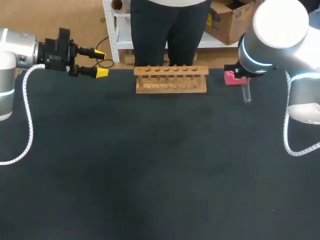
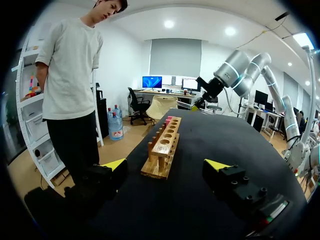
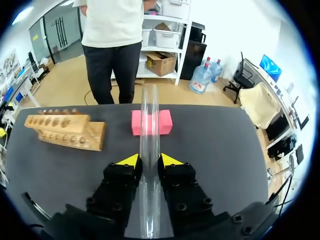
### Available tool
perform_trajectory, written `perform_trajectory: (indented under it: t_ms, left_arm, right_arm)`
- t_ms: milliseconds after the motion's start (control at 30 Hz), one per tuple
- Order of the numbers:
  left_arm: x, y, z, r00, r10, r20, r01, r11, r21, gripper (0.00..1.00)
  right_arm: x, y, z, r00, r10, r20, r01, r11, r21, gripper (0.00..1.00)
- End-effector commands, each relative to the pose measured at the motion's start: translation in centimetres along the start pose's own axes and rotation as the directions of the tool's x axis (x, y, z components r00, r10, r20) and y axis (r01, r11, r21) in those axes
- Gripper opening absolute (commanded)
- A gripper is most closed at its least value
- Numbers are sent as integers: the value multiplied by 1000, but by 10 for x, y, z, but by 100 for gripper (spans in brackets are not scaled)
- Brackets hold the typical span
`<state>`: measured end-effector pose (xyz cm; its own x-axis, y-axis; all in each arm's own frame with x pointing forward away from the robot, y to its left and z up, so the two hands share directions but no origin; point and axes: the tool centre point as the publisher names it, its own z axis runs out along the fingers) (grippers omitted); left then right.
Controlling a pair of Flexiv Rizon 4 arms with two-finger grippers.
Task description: Grasp the test tube, adjust it, and insert it.
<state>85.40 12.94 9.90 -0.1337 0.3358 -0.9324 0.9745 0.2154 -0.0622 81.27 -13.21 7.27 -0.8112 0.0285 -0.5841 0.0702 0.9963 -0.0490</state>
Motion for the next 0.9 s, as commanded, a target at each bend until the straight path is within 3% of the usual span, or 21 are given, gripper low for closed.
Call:
perform_trajectory:
  t_ms: [33, 300, 600, 900]
  left_arm:
    - [0, 0, 0, 1000, 1, 0, -1, 1000, -1, 100]
    - [0, 0, 0, 1000, 1, 0, -1, 1000, -1, 100]
    - [0, 0, 0, 1000, 1, 0, -1, 1000, -1, 100]
    - [0, 0, 0, 1000, 1, 0, -1, 1000, -1, 100]
  right_arm:
    - [9, 11, -42, 999, 3, 50, -4, 1000, 10, 0]
    - [13, 43, -54, 998, -14, 55, 14, 1000, -10, 0]
    - [7, 82, -42, 998, -40, 52, 43, 998, -53, 0]
    - [2, 107, -33, 997, -56, 49, 59, 996, -71, 0]
